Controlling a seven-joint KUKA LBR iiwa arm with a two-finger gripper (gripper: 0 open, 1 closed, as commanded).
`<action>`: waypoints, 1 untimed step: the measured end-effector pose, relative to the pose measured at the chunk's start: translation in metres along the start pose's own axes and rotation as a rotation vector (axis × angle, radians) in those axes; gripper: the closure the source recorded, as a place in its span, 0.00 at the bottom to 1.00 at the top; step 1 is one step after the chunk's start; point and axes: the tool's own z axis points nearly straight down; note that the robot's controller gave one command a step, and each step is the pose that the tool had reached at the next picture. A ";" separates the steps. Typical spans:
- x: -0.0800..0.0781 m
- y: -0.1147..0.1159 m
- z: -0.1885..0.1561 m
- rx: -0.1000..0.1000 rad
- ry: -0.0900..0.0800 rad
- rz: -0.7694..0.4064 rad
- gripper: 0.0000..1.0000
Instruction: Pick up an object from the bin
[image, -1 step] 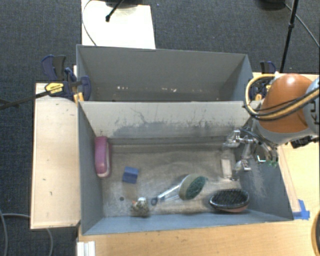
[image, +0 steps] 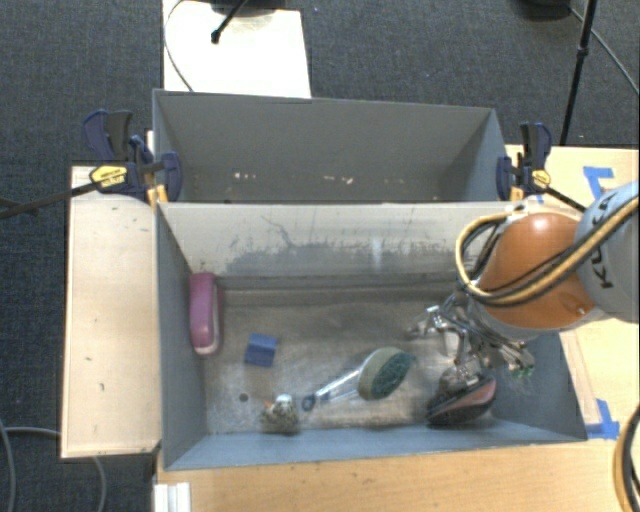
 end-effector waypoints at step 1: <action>-0.022 0.079 0.004 -0.020 0.023 -0.414 0.00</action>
Offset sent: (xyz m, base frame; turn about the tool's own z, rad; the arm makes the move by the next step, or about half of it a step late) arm -0.0087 0.0796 -0.0081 -0.4126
